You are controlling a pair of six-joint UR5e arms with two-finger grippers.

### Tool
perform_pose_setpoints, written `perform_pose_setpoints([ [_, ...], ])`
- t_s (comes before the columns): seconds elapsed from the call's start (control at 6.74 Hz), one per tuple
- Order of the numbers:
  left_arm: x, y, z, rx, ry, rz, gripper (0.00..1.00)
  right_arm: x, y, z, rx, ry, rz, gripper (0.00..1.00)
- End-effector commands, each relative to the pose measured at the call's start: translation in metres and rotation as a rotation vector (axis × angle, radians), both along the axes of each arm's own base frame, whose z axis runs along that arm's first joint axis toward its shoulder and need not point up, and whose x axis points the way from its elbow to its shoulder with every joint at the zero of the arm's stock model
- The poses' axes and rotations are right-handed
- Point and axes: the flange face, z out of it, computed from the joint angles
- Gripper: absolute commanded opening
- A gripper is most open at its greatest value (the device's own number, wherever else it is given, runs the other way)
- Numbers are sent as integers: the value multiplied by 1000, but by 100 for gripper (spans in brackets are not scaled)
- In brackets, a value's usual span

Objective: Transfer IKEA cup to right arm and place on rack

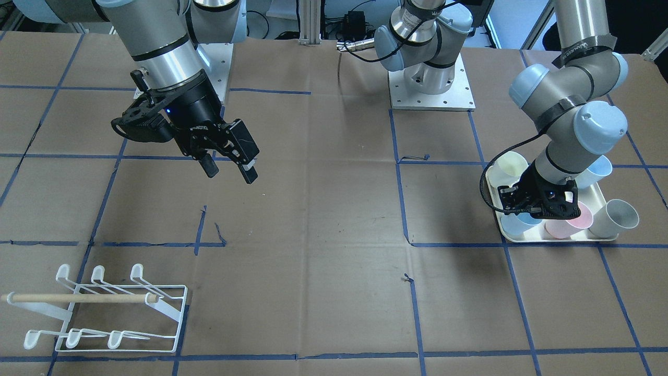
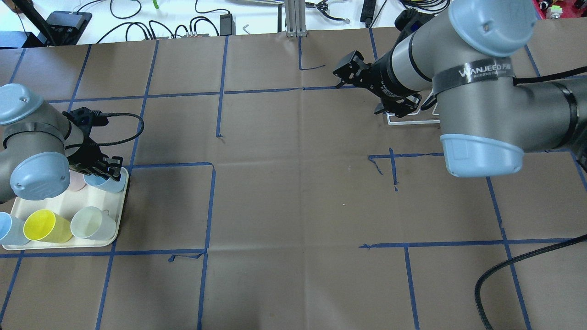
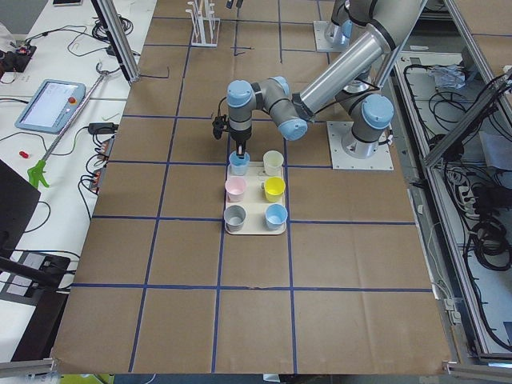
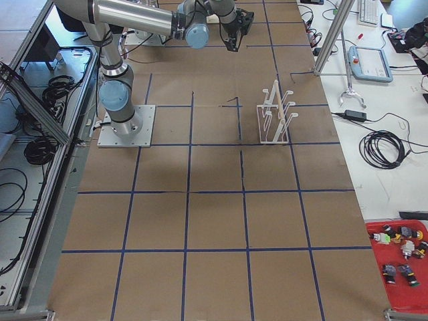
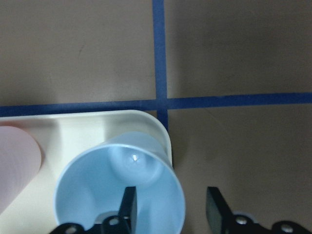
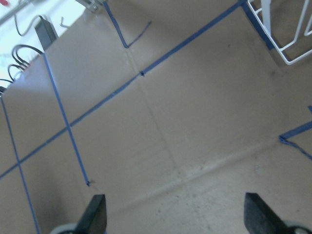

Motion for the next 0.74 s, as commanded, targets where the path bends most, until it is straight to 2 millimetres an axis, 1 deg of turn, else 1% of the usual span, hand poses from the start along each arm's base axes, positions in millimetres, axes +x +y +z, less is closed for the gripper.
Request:
perform_pose_setpoints([
  [0.0,1,-3,12,-23,-10,1,0,8,16,-14,-96,-173,-94,100],
  [0.15,4,-10,26,-30,-12,1,0,11,26,-22,-140,-266,-121,100],
  [0.3,6,-15,43,-24,-9,0,0,11,37,-27,-201,-327,-160,100],
  [0.45,7,-18,75,1,3,3,0,12,47,-28,-249,-390,-194,100],
  [0.59,9,-24,114,22,13,5,0,16,59,-36,-218,-474,-198,100],
])
